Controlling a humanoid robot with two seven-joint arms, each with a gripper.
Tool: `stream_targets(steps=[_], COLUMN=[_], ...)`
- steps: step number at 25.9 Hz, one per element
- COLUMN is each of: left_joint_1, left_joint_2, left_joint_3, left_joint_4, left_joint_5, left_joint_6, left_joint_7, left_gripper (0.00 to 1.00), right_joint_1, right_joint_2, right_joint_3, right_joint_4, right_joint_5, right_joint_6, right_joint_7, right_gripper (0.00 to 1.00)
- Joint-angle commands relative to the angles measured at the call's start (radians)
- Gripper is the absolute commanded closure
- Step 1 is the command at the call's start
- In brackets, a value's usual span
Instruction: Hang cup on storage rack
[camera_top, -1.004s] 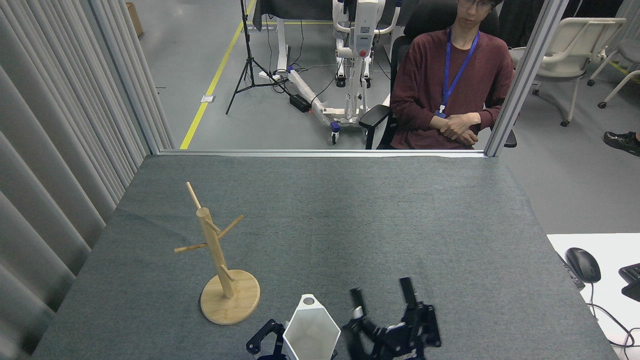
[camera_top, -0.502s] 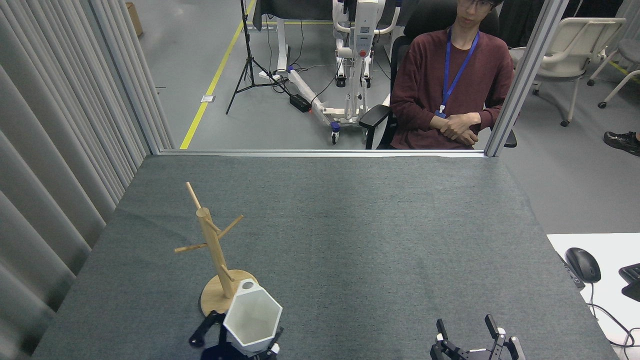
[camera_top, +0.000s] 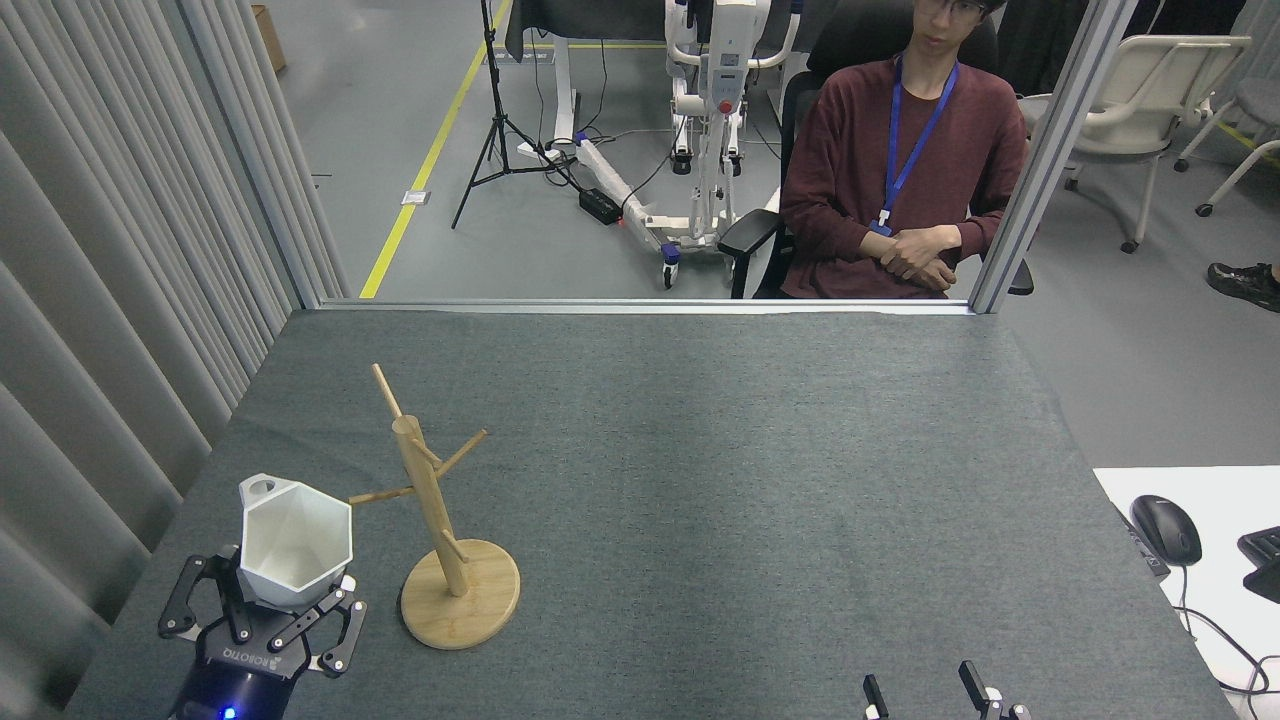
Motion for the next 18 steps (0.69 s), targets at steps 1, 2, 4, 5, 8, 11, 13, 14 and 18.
stream_targets(steps=[1,2,4,5,8,11,13,14,18], left_joint_1=[-0.036,-0.034,-0.031,-0.027,-0.024,-0.024,-0.024,-0.024,-0.034], left_joint_2=[-0.007,-0.006,0.004,0.011,0.03,0.073,0.097,0.106,0.109], left_joint_3=[0.016,0.014,-0.007,-0.022,-0.062,-0.104,-0.13,-0.139,-0.142], left_joint_4=[0.004,0.004,0.001,-0.001,-0.001,0.007,0.013,0.024,0.096], left_joint_5=[-0.069,-0.072,-0.077,-0.078,-0.08,-0.086,-0.087,-0.087,-0.097], left_joint_6=[0.012,0.01,0.01,0.01,0.01,0.004,0.001,0.001,0.003], left_joint_7=[0.002,0.003,0.022,0.039,0.068,0.071,0.072,0.072,0.072], left_gripper=[0.47,0.47,0.47,0.47,0.48,0.47,0.47,0.47,0.47], right_joint_1=[0.0,-0.001,-0.003,-0.004,-0.012,-0.015,-0.017,-0.017,-0.017], right_joint_2=[0.003,0.003,0.003,0.003,0.005,0.008,0.019,0.019,0.019], right_joint_3=[0.001,0.0,0.0,0.0,-0.002,-0.002,-0.002,-0.002,-0.003], right_joint_4=[-0.002,-0.002,-0.002,0.0,0.0,-0.002,-0.002,-0.002,-0.002], right_joint_5=[0.0,0.0,0.0,0.0,0.0,-0.002,-0.002,-0.002,-0.005], right_joint_6=[-0.001,-0.001,-0.001,-0.001,-0.001,-0.001,-0.001,-0.001,-0.001], right_joint_7=[0.001,0.001,-0.001,-0.001,-0.001,0.001,-0.001,-0.001,-0.001], right_gripper=[0.01,0.01,0.01,0.01,0.01,0.01,0.01,0.01,0.01])
